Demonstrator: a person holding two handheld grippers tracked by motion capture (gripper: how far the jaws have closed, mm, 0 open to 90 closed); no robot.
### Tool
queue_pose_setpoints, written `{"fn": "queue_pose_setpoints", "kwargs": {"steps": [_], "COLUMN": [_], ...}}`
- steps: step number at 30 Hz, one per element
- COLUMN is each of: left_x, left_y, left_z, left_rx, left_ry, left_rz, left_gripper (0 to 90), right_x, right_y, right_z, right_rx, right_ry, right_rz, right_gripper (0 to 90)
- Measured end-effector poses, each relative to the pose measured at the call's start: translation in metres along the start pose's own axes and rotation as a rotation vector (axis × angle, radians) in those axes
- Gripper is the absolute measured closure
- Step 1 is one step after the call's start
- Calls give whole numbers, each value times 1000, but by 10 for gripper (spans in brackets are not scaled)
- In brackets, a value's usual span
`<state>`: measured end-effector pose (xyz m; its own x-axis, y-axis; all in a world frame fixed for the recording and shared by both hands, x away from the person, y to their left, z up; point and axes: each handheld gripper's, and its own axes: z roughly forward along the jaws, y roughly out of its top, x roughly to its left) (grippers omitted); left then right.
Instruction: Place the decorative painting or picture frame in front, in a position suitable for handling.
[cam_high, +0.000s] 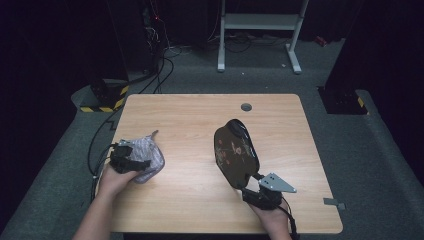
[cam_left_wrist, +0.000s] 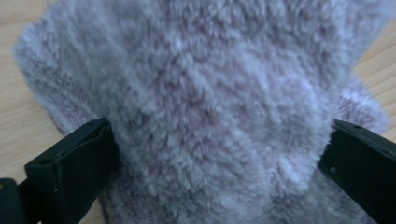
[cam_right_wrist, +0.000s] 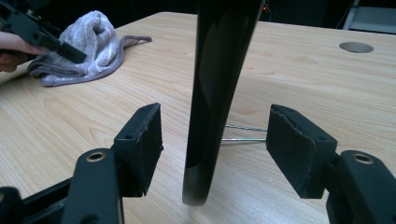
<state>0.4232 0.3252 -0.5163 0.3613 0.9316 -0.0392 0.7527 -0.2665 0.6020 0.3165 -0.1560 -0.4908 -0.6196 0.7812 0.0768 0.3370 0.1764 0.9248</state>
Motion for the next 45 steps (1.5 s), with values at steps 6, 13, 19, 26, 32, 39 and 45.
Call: {"fn": "queue_pose_setpoints", "kwargs": {"steps": [6, 13, 19, 26, 32, 39, 45], "left_x": [-6, -21, -27, -29, -24, -24, -36], "left_y": [-1, -7, -14, -22, -27, -30, -29], "left_z": [-1, -9, -10, -11, -10, -13, -27], "left_rx": [-7, -70, -119, -185, -222, -242, -314], "left_ry": [31, -17, -9, -4, -42, -52, -71], "left_rz": [31, 90, 61, 70, 35, 33, 62], "left_gripper": [52, 470, 603, 627, 628, 663, 677], "right_x": [2, 0, -2, -3, -3, 0, 3], "right_y": [0, -1, 0, -1, 0, 2, 4], "right_z": [0, 1, 1, 0, 2, 4, 4], "right_rx": [2, -1, -11, -11, -10, -17, -56], "right_ry": [-1, 1, -2, 1, -7, -8, -24], "right_rz": [-1, 15, 17, 19, 25, 23, 4], "right_gripper": [359, 359, 359, 360, 356, 357, 396]}}
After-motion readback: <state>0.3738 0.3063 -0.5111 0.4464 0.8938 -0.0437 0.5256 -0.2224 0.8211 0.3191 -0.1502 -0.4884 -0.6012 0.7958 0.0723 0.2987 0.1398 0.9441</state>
